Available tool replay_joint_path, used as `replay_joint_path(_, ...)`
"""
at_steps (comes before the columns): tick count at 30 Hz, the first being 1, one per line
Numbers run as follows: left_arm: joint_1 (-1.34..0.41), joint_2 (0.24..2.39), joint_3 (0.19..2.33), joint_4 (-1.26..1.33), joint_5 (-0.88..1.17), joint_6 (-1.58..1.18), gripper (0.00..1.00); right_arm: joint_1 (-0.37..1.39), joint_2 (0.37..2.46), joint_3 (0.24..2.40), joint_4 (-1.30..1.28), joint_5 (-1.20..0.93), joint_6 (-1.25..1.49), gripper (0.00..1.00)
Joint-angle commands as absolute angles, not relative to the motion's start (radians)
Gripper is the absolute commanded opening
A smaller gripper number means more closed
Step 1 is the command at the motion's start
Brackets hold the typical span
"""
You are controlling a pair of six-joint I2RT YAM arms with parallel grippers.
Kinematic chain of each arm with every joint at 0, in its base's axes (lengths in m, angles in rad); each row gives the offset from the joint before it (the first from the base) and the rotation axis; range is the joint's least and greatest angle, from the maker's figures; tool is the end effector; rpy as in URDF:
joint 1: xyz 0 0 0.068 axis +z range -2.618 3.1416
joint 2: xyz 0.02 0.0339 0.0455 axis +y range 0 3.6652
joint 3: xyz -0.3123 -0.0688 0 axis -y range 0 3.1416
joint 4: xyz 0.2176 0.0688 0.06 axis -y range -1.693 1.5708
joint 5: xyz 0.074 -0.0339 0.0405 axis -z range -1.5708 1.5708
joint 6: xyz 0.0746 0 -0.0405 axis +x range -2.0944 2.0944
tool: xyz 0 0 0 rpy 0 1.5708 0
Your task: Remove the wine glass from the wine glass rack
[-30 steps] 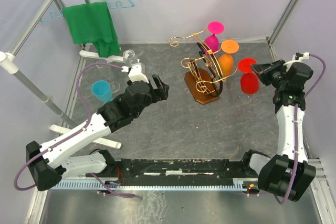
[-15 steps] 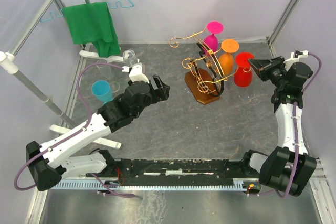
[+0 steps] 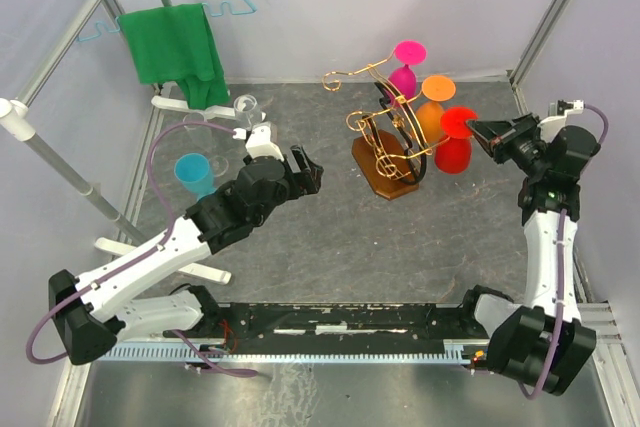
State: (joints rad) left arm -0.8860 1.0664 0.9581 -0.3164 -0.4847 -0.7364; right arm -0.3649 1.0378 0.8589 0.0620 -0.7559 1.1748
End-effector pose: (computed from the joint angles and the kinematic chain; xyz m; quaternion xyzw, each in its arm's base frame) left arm 0.1657 -0.1480 0.3653 -0.0688 0.8231 -0.2428 0.5087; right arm 0.2177 -0.0284 0.3878 0.3073 0.6693 0.4968 0.4591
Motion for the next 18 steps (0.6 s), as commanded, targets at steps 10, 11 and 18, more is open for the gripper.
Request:
replay_joint_path(10,-0.890,1.016,0.978,-0.329,-0.486,-0.731,0.90,-0.367,0.802,0.909,-0.372,-0.819,0.963,0.01)
replay_joint_path(11,-0.890,1.013,0.986,-0.343,-0.495,-0.724,0.91,-0.362,0.794,0.927,-0.401,-0.826,0.937,0.01)
replay_joint_path(18,-0.887,0.997,1.076,-0.406,-0.546,-0.687,0.94,-0.296,0.768,1.225,-0.780,-0.727,0.680,0.01)
